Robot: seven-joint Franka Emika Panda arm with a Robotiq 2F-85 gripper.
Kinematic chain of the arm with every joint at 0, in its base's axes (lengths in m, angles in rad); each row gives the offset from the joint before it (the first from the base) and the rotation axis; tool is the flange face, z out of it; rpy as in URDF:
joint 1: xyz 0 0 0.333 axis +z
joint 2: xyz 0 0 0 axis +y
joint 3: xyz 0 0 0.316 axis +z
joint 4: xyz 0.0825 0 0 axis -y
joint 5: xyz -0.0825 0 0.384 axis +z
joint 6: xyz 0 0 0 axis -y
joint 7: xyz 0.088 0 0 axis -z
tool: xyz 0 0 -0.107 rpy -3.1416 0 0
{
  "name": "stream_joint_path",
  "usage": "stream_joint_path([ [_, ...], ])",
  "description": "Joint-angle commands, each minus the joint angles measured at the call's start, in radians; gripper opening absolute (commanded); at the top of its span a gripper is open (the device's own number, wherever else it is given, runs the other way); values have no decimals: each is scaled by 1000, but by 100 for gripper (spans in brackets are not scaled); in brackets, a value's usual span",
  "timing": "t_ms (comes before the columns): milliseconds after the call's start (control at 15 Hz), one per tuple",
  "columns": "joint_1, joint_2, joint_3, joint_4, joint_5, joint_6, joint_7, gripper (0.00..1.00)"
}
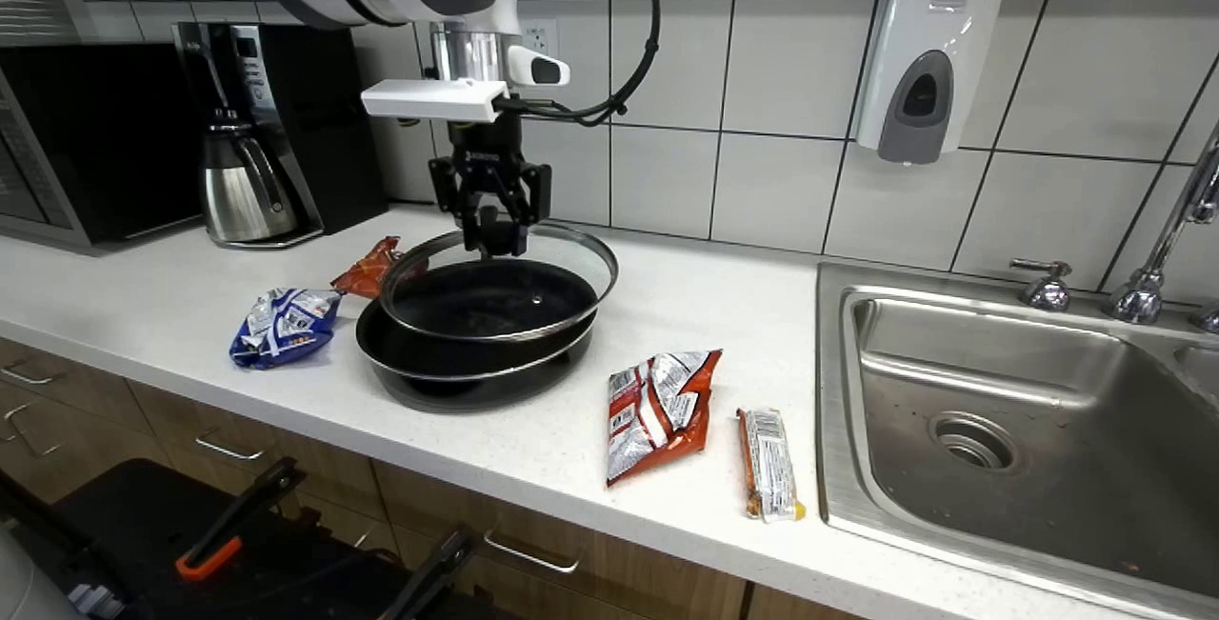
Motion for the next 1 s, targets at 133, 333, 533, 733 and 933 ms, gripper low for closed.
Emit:
stream_joint_path([
  [133, -60, -7, -39, 81, 16, -46, -56, 38],
  [333, -94, 20, -72, 126, 16, -52, -90, 38],
  [533, -121, 51, -97, 175, 18, -58, -115, 38],
  [733, -146, 93, -116, 231, 31, -67, -138, 38],
  [933, -170, 146, -128, 301, 50, -87, -161, 38],
])
